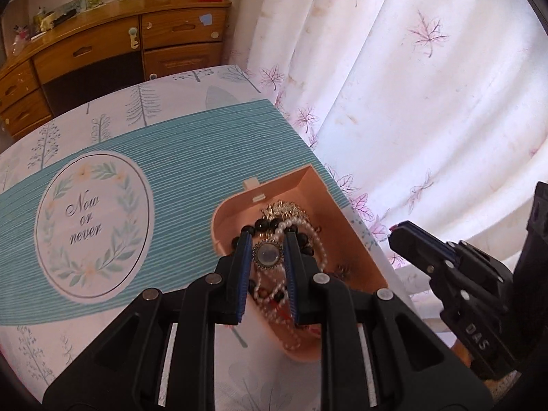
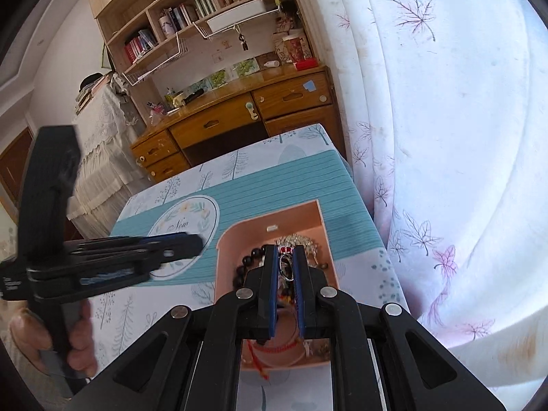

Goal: Organize jewelry
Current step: 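Lower the gold brooch and small ring into the pink box and open both tools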

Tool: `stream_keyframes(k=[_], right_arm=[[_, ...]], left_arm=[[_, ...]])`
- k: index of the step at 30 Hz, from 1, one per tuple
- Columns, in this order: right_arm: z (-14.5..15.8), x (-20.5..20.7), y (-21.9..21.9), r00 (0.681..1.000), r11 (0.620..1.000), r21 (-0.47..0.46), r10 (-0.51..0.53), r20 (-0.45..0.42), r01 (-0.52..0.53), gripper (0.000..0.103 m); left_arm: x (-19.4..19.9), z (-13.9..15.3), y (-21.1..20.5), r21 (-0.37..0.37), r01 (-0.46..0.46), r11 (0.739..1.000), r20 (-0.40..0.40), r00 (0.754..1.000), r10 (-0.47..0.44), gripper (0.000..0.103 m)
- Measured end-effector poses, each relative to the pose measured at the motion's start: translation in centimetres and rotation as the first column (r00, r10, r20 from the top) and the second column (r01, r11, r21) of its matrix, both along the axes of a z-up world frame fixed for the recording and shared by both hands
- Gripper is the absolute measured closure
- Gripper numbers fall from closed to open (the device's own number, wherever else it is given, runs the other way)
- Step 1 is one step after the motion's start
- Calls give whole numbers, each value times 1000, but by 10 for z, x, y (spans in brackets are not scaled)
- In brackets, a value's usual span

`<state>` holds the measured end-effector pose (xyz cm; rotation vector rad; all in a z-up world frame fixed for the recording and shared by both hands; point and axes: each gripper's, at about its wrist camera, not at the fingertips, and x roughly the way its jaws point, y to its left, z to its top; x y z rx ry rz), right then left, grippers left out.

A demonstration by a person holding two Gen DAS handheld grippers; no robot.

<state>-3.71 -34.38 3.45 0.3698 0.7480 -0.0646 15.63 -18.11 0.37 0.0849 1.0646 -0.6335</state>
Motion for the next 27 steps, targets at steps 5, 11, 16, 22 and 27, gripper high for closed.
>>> stream_keyframes(k=[5,11,16,22,27], right_arm=[[-4,23,-7,999,1000,26,9,-37,-8,94],[-12,37,-1,998,999,28,28,-52,-26,94],[-21,49,9,997,998,38,45,-60,-43,94],[-28,61,26,993,995,48,95,-69,-92,94],[-38,78,47,984,986,77,155,-88,-148,94]], left_arm=[[17,-24,-15,23,-1,1000,-53,999,2,87],[21,-39,-16,64,-22,998,-80,996,27,86],[19,-26,-3,47,-61,997,-63,996,64,42],[13,0,32,-12,-141,990,-28,990,140,41],[2,13,69,-16,-199,980,13,980,199,41]])
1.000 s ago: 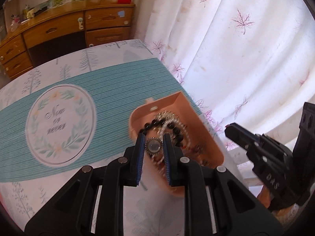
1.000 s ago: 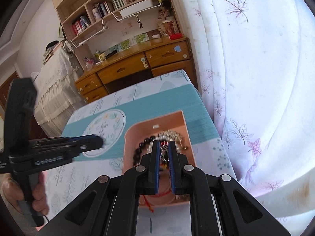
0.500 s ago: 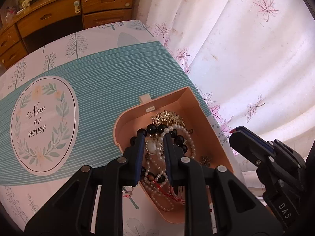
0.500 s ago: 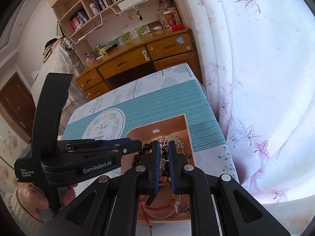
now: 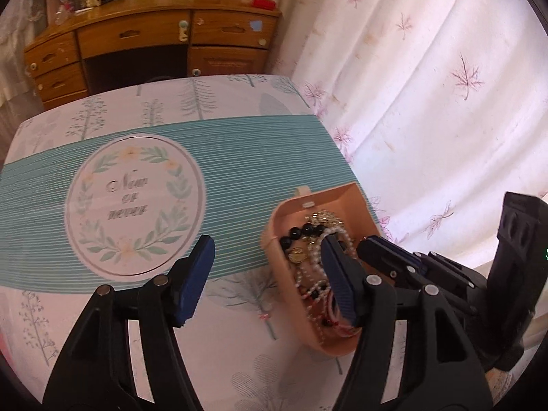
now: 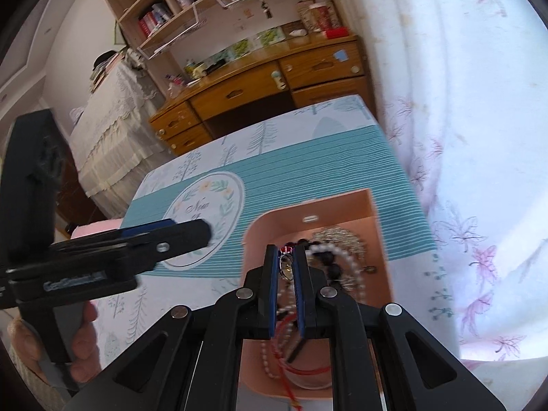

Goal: Organize jewelry
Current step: 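Lower the gold brooch and small ring into the pink box and open both tools, then grasp the pink-stone ring with the left tool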

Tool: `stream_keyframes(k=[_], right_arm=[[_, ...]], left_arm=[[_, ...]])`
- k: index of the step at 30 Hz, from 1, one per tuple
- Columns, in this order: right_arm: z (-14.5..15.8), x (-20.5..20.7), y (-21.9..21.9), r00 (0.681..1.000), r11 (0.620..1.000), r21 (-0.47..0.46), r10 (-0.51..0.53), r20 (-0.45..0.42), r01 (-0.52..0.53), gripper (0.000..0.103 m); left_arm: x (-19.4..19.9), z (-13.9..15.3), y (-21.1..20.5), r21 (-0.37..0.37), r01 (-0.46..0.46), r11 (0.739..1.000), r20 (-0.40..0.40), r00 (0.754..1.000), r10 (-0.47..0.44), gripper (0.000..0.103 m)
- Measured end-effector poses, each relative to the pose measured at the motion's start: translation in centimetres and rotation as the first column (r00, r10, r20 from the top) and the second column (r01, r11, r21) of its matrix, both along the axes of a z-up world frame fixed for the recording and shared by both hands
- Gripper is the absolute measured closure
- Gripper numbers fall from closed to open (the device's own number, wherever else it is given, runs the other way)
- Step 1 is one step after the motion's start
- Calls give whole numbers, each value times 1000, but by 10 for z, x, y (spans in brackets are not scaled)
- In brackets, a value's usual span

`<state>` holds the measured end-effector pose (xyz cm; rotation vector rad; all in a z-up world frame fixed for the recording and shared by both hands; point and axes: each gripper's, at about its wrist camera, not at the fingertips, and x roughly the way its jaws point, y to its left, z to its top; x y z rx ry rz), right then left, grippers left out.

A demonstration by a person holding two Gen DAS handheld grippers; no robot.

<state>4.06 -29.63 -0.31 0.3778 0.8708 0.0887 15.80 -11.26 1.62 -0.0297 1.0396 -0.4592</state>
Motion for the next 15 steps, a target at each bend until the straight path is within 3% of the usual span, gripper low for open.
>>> stream_keyframes(k=[7,12,15], right_arm=[[-18,28,18,995,998,46,48,-82,-44,94],[-24,33,15,995,996,80,44,-89,-36,93],[-26,30,9,996,994,106,32,-89,-23,85]], left_arm=[[-21,-2,48,30,-77,997,37,996,76,41],[-34,-10,64,40,-101,994,39,994,100,41],[-39,-17,68,40,-103,994,25,995,102,41]])
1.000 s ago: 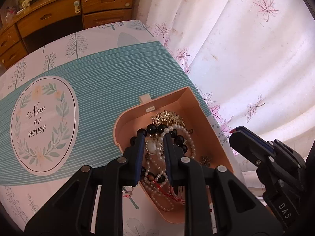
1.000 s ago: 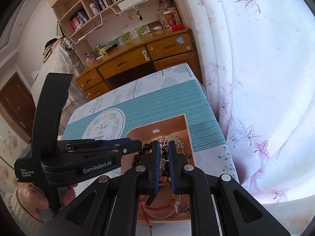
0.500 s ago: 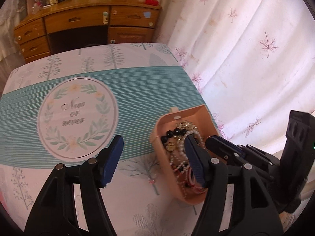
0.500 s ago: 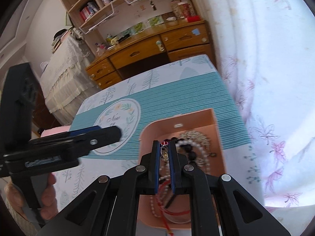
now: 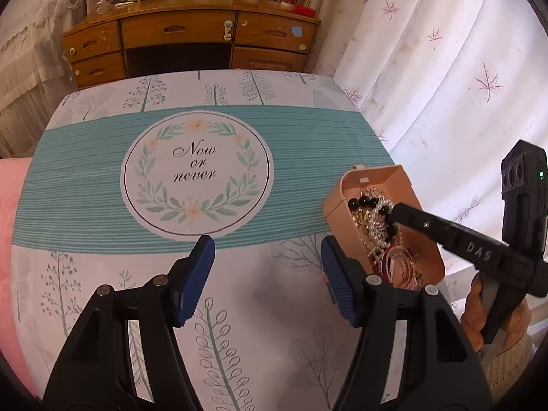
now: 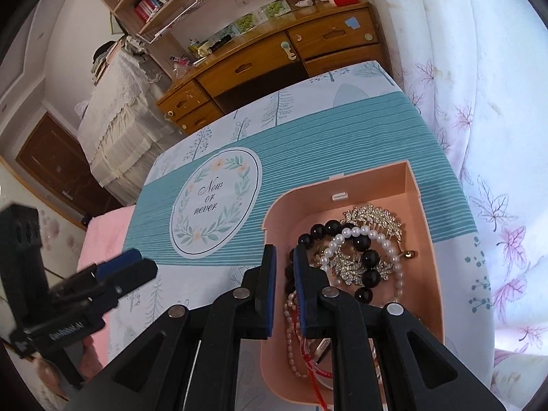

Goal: Organize jewelry
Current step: 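Grasp the pink-stone ring with the left tool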

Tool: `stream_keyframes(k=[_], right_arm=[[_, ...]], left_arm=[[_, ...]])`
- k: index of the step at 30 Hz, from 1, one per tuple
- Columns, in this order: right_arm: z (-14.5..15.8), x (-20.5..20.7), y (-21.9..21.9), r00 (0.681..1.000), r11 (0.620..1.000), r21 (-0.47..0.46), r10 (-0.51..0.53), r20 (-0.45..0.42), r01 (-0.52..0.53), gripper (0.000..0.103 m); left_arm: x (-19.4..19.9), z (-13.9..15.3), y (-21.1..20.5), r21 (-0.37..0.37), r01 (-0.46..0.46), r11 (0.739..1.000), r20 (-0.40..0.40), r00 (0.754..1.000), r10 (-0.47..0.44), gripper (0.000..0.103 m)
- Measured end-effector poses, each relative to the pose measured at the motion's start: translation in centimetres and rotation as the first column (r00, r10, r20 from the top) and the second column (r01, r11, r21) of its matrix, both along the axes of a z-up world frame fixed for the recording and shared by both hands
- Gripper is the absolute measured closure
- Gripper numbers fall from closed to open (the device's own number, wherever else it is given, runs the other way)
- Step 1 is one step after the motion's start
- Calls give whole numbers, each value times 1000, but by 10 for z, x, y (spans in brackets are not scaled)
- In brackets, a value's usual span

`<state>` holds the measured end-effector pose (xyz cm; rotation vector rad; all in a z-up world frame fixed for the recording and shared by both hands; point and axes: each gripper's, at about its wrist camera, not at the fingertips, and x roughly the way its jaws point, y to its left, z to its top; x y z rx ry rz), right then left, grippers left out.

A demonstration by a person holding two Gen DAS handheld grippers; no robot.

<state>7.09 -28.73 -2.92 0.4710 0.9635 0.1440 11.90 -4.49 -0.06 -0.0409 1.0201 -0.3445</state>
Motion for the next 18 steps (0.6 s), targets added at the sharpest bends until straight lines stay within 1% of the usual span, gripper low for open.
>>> stream_keyframes(k=[1,2,6,9,11,15,18], right_arm=[[1,-1,-1,1000,1000,-2,-7,4,7,80],[3,-2,-2,1000,1000,-6,-14,6,14,79],[16,-12,0,999,1000,-16,-14,47,15,79],[27,-29,5,997,997,-74,-9,80,15,79],[28,-40,9,996,995,-102,-15,93,24,79],[20,-63,10,995,993,-111,-34,92,44,79],[8,-78,13,995,990,-127,-52,89,63,80]], left_arm=[[-2,-2,0,5,-1,1000,-1,1000,1,41],[-4,-5,-1,10,2,1000,-2,1000,-2,41],[-10,-18,-9,23,40,999,-18,999,-40,41],[-17,-28,-20,35,99,994,-18,995,-99,41],[-22,-34,-29,51,147,988,-15,989,-147,41],[-31,-48,-52,91,271,958,-11,962,-272,41],[-33,-59,-63,113,304,946,2,952,-307,41]])
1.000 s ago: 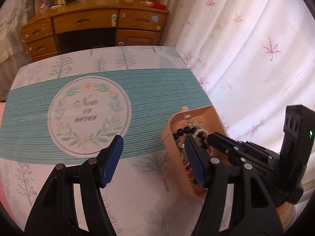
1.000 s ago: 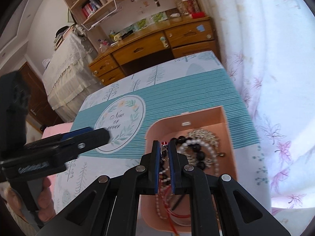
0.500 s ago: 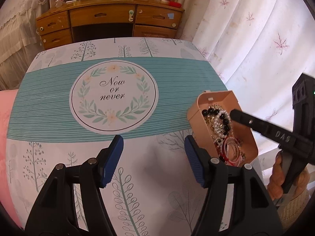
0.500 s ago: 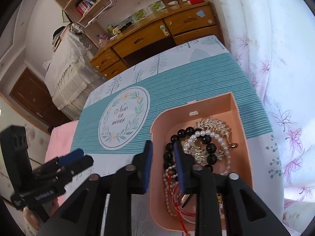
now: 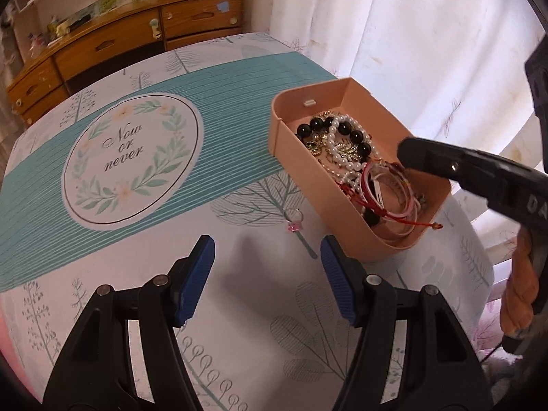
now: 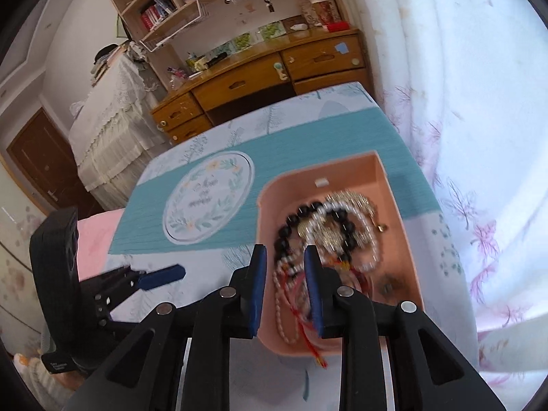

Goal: Organize jewelry
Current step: 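Grasp the pink-stone ring with the left tool, then drop the pink-stone ring into the pink box with the left tool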

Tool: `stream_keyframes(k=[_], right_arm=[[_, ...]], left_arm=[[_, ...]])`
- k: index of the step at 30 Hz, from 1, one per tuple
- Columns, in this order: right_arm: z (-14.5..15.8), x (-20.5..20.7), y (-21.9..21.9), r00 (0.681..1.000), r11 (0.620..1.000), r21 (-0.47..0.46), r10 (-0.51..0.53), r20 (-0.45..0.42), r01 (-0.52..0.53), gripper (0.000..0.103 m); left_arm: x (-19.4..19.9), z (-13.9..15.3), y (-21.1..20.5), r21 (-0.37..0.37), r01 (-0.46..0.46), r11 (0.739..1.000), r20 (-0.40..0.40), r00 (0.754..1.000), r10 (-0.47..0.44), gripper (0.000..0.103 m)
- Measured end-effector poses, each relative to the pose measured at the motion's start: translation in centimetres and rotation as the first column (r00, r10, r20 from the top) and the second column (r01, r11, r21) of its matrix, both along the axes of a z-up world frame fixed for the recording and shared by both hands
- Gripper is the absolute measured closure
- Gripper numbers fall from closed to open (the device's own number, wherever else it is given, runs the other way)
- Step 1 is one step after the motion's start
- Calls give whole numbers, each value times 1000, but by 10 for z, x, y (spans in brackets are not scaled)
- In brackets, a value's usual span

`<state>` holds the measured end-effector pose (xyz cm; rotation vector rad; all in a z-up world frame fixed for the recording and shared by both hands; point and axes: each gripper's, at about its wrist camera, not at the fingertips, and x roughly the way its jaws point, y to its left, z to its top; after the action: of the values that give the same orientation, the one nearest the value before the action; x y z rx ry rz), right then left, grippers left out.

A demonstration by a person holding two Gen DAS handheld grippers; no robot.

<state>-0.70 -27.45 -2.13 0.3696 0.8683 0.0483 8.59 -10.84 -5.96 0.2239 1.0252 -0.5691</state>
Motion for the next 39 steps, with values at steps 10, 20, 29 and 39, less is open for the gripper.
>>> stream_keyframes(k=[10,20,29,39], right_arm=[[-18,-39,15,999,998,-62,-31,44,34,80],[-22,-38,10,999,999,-42,-31,30,32,80],[-12,-47,-8,995,995,-58,-76,69,80,80],[8,-58,-15,990,988,-107,-101,102,111,80]], left_arm=[[10,-24,-21,-18,-3,1000,-13,1000,3,43],[11,-32,-35,51,5,999,40,999,-7,91],[5,17,-18,-60,-39,997,68,997,43,92],[11,69,-70,-111,48,993,156,987,-30,88]])
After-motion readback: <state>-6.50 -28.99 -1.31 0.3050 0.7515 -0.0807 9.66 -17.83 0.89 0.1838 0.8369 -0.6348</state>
